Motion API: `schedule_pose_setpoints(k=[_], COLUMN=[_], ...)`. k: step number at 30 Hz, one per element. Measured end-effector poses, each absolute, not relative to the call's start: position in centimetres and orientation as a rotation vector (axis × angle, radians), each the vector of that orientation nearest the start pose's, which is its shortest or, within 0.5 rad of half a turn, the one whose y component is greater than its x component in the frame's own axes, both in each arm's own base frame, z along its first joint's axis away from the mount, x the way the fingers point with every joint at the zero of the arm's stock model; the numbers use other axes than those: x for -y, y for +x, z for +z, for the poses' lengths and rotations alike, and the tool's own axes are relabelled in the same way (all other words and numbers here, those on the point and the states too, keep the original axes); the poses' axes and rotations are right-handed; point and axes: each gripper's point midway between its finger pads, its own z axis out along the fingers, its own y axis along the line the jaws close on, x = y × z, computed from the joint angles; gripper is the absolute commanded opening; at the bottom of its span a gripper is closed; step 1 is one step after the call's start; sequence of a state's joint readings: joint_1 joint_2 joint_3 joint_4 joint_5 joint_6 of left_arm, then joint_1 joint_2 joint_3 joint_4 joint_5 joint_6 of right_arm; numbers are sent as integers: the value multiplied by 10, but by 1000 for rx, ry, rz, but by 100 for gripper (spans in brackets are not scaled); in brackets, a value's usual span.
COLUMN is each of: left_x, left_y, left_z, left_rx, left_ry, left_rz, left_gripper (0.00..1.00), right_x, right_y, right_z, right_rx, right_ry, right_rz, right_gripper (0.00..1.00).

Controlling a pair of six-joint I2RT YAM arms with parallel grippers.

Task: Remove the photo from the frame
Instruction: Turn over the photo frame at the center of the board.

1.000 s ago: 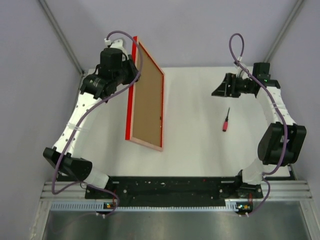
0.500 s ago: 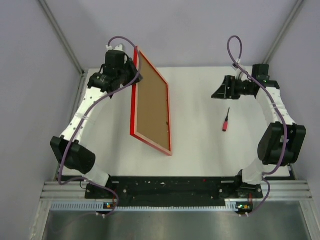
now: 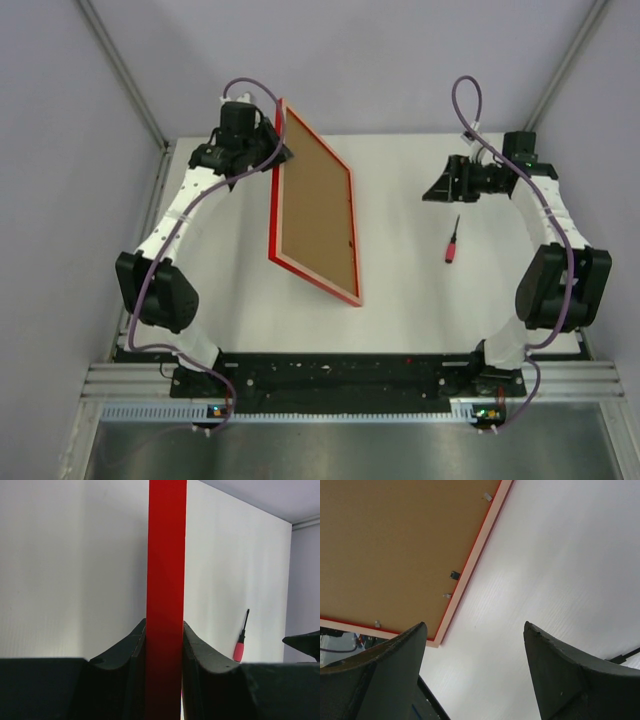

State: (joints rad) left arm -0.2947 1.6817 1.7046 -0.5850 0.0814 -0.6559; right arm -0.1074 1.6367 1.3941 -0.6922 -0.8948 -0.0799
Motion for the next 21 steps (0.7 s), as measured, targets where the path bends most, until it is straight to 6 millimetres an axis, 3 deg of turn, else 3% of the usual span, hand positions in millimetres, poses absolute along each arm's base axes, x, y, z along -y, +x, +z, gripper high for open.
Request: schedule_pose_setpoints(k=[7, 17, 21], left_x=[191, 200, 202], left_y=[462, 461, 462], left_z=[272, 248, 242], left_rx=[-2174, -2196, -2199], left_ry=[-338, -325, -316], left_rz=[-700, -778, -800], left_gripper=[0, 0, 0], right_x=[-96, -99, -112], right_y=[383, 396, 397], right_z=[189, 120, 103], right_rx=[-2278, -2448, -2508], right_ry=[-315, -169, -167], right_rz=[1047, 1120, 1108], right_gripper=[78, 75, 70])
